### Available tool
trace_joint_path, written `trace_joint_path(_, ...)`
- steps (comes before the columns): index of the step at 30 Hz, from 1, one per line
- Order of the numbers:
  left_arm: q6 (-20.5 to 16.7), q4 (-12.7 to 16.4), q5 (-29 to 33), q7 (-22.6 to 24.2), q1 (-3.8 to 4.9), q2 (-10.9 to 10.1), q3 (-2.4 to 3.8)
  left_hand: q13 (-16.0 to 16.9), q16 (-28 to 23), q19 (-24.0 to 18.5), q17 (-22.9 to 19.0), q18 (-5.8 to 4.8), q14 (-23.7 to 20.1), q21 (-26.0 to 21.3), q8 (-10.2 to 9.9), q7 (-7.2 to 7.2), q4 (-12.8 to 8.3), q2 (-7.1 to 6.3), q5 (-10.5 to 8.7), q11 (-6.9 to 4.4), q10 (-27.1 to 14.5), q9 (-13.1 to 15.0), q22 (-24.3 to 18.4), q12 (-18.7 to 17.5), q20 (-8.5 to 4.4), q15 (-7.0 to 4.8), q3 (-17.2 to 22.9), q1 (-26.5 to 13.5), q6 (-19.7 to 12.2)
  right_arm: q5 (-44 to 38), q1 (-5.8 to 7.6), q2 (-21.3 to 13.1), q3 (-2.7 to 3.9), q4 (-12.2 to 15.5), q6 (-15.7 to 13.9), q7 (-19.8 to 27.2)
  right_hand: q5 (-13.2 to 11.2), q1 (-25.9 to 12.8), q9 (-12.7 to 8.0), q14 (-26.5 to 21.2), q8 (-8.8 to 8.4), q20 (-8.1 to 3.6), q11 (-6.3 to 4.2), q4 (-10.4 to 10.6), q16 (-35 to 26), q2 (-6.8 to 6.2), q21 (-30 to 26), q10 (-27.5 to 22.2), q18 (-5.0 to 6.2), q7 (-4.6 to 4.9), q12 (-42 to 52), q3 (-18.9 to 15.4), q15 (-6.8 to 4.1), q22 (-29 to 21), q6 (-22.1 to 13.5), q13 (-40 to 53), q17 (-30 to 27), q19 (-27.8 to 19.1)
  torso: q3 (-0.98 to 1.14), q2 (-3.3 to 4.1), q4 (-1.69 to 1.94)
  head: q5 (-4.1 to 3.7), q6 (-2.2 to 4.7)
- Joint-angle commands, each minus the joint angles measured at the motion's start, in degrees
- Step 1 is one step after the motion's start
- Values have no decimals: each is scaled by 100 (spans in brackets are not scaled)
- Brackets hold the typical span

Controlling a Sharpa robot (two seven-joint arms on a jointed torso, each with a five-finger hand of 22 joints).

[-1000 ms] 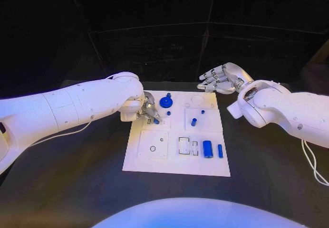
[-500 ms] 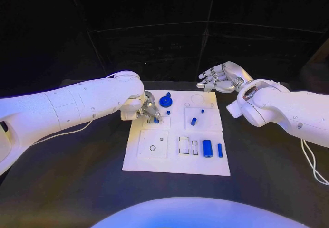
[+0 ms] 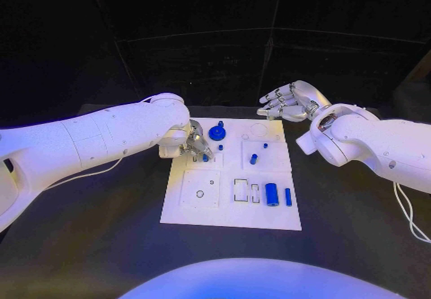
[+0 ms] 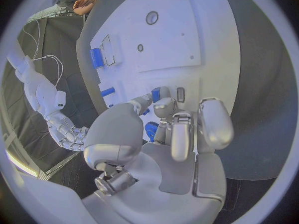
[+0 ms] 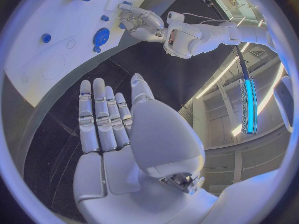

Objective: Assemble the parts on the task board

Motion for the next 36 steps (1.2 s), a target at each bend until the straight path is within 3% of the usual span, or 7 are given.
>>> trace_joint_path(1, 51, -12, -12, -48, 4, 10, 0, -22, 13, 0, 1451, -105, 593, 31, 31, -6, 64, -3, -26, -24, 5, 2, 6, 16, -48, -29, -129, -78, 50, 21, 12, 8, 4, 11, 54, 9, -9, -59, -8, 33, 28, 9, -1, -43, -105, -22, -50, -59, 28, 62, 39, 4, 9, -8, -54, -7, -113, 9, -1, 1, 3, -7, 0)
trace_joint_path(9, -49, -6, -12, -41, 2, -16, 1, -63, 14, 1, 1453, -103, 593, 18, 75, -26, 330, -75, -45, -39, -8, 0, 6, 11, -61, -43, -669, -220, 64, 21, 12, 16, 4, 1, 81, -6, -39, -113, -8, 24, 62, 36, 22, -94, -385, -18, -159, -133, 30, 79, 92, -18, 40, -4, -102, -6, -517, -3, -6, -1, 5, -8, 8)
trace_joint_path(13, -142, 58, -12, -13, -1, -87, 3, -77, 18, 3, 1463, -103, 595, 10, 98, -42, 497, -129, -300, -52, -8, -4, 7, 18, -72, -55, -1027, -254, 63, 21, 12, 17, 4, -8, 87, -7, -47, -143, -3, -475, 88, 75, 92, -143, -572, 3, -290, -165, 17, 105, 118, -64, 165, 4, -128, -2, -2379, 47, -9, -3, 3, -21, 16)
trace_joint_path(22, -414, 288, -12, 94, 4, -283, 32, -111, 15, 0, 1456, -96, 594, -28, 133, -52, 802, -199, -600, -59, -17, -18, -24, 25, -86, -68, -1664, -194, 39, 21, 11, 14, 4, -42, 85, -5, -45, -197, -6, -354, 143, 96, 94, -219, -556, 31, -408, -213, 25, 128, 199, -82, 189, 3, -160, -5, -3501, 49, -8, -4, 9, -37, 41)
trace_joint_path(26, -483, 391, -12, 125, 8, -370, 155, -132, 11, -5, 1446, -90, 591, -49, 134, -51, 822, -202, -608, -63, -28, -21, -51, 15, -91, -68, -1770, -194, 29, 21, 11, 16, 4, -61, 83, -2, -45, -204, -7, -351, 146, 99, 95, -224, -556, 32, -416, -220, 25, 131, 205, -84, 192, 3, -166, -6, -3574, 46, -9, -5, 8, -33, 51)
trace_joint_path(31, -556, 542, -12, 228, 44, -544, 451, -477, -52, -111, 1292, -30, 555, -298, 33, 20, 780, -99, -602, -12, -246, -80, -420, -212, -69, -32, -1932, 69, -183, 21, 11, 8, 3, -85, 80, -2, -43, -217, -7, -344, 153, 104, 98, -230, -554, 32, -425, -228, 25, 133, 216, -88, 197, 3, -171, -6, -3676, 42, -5, -7, 13, -47, 100)
trace_joint_path(36, -607, 530, -12, 291, 165, -681, 581, -772, -93, -197, 1197, 23, 534, -540, -190, 156, 743, -3, -585, 109, -461, -247, -748, -373, 6, 63, -2088, 380, -496, 21, 11, -7, 3, -105, 72, -4, -39, -223, -8, -343, 156, 109, 101, -235, -554, 32, -431, -239, 24, 134, 220, -89, 203, 2, -178, -7, -3735, 37, 0, -5, 13, -31, 149)
